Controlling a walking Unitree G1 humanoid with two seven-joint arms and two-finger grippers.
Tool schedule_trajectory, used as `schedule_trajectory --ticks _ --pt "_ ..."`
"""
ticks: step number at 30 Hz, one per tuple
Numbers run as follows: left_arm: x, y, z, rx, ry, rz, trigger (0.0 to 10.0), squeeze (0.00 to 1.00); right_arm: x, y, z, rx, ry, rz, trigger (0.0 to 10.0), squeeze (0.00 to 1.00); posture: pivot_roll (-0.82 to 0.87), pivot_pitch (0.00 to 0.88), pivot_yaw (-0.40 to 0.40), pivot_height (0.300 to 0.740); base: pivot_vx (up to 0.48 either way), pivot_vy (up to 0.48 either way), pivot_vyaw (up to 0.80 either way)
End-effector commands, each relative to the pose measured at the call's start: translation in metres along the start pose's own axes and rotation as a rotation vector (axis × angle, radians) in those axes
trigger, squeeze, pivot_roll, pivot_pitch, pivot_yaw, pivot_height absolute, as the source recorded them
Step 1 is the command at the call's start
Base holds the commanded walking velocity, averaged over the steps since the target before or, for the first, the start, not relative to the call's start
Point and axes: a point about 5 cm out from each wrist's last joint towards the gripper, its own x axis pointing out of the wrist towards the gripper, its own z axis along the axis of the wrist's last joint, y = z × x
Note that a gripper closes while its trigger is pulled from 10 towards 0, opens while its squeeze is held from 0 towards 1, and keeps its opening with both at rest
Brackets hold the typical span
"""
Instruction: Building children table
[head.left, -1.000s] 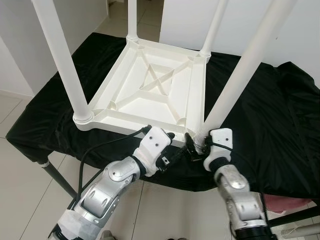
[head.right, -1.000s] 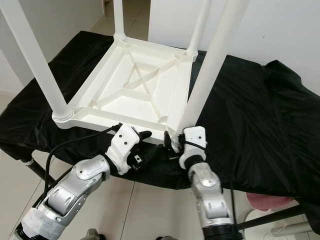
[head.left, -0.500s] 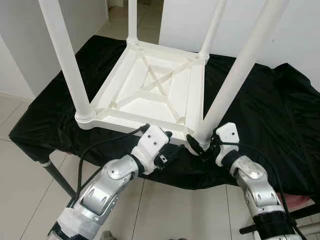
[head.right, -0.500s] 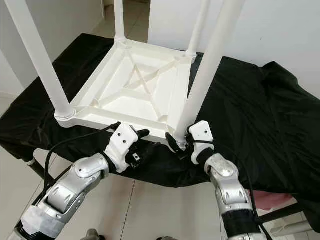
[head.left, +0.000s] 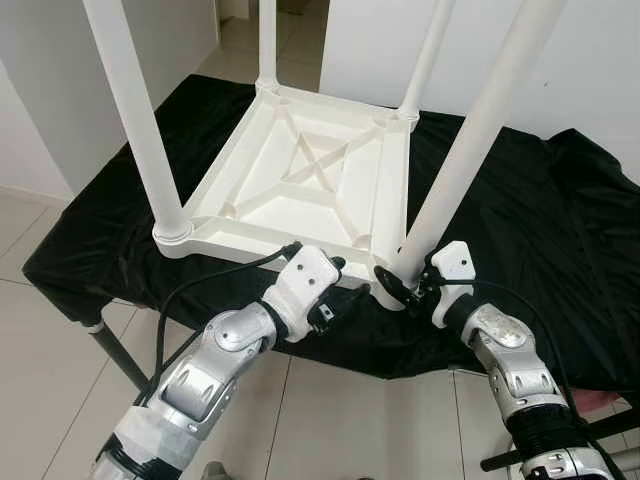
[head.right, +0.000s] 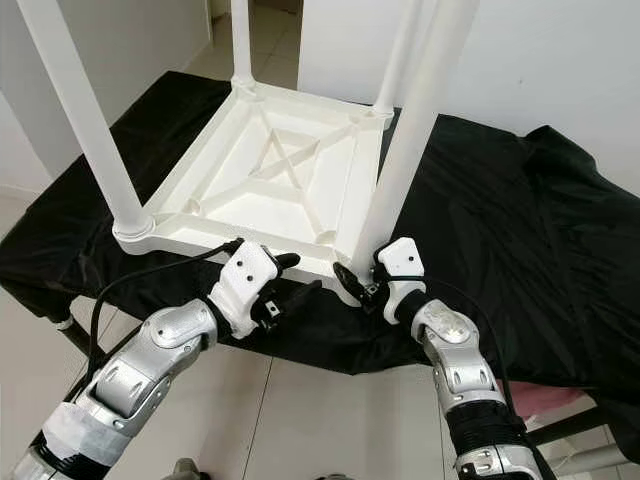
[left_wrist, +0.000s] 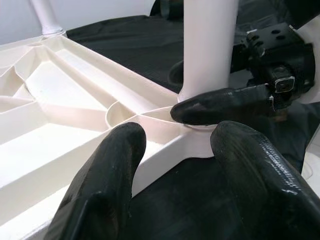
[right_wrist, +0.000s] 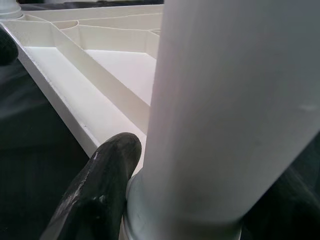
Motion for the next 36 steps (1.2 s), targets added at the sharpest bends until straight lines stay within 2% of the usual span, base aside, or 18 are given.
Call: schedule_trajectory --ticks 1,2,3,4,5,10,13,14,19,22,25,28,31,36 --pt "0.001 -0.005 0.002 0.014 -0.01 -0.09 10.0 0.0 -0.003 0.001 -0.009 0.03 0.026 -0.01 0.0 0.0 0.03 0.053 -0.071 0.74 0.0 0.0 0.0" --pt "0.0 -0.004 0.002 0.013 -0.008 -0.089 10.0 0.0 -0.003 0.001 -0.009 0.038 0.018 -0.017 0.4 0.0 0.03 0.055 -0.07 0.74 0.0 0.0 0.0" --pt "0.0 -0.005 0.002 0.013 -0.008 -0.089 10.0 0.0 -0.004 0.0 -0.009 0.037 0.017 -0.03 6.9 0.0 0.03 0.057 -0.069 0.74 0.0 0.0 0.0" --pt "0.0 -0.005 0.002 0.013 -0.008 -0.089 10.0 0.0 -0.004 0.0 -0.009 0.037 0.017 -0.03 6.9 0.0 0.03 0.057 -0.069 0.74 0.0 0.0 0.0" --pt "0.001 -0.004 0.002 0.012 -0.009 -0.089 10.0 0.0 -0.004 -0.001 -0.009 0.034 0.016 -0.044 10.0 0.0 0.02 0.063 -0.069 0.74 0.0 0.0 0.0" --pt "0.001 -0.004 0.002 0.012 -0.01 -0.088 10.0 0.0 -0.004 -0.001 -0.008 0.041 0.009 -0.055 10.0 0.0 0.02 0.066 -0.067 0.74 0.0 0.0 0.0" --pt "0.001 -0.004 0.002 0.011 -0.009 -0.085 10.0 0.0 -0.005 0.0 -0.006 0.046 0.0 -0.11 10.0 0.0 0.01 0.074 -0.069 0.74 0.0 0.0 0.0" --pt "0.0 -0.004 0.002 0.008 -0.01 -0.083 10.0 0.0 -0.004 0.003 -0.004 0.057 -0.01 -0.183 10.0 0.0 0.01 0.082 -0.07 0.74 0.0 0.0 0.0" --pt "0.0 -0.003 0.002 0.007 -0.011 -0.082 10.0 0.0 -0.004 0.004 -0.004 0.058 -0.011 -0.202 10.0 0.0 0.01 0.082 -0.07 0.74 0.0 0.0 0.0" --pt "0.0 -0.004 0.002 0.001 -0.01 -0.075 10.0 0.0 -0.002 0.013 -0.004 0.107 -0.005 -0.336 10.0 0.0 0.02 0.096 -0.073 0.74 0.0 0.0 0.0" --pt "0.0 -0.004 0.002 0.001 -0.01 -0.075 10.0 0.0 -0.002 0.013 -0.004 0.107 -0.005 -0.336 10.0 0.0 0.02 0.096 -0.073 0.74 0.0 0.0 0.0" --pt "-0.001 -0.004 0.002 -0.007 -0.011 -0.065 10.0 0.0 0.008 0.039 0.0 0.224 -0.027 -0.518 10.0 0.0 0.02 0.1 -0.075 0.74 0.0 0.0 0.0" --pt "-0.001 -0.004 0.003 -0.01 -0.014 -0.062 10.0 0.0 0.014 0.047 0.004 0.259 -0.039 -0.552 10.0 0.0 0.02 0.101 -0.07 0.74 0.0 0.0 0.0" --pt "0.0 -0.004 0.003 -0.014 -0.017 -0.062 10.0 0.0 0.017 0.053 0.008 0.241 -0.049 -0.525 10.0 0.0 0.01 0.102 -0.065 0.74 0.0 0.0 0.0"
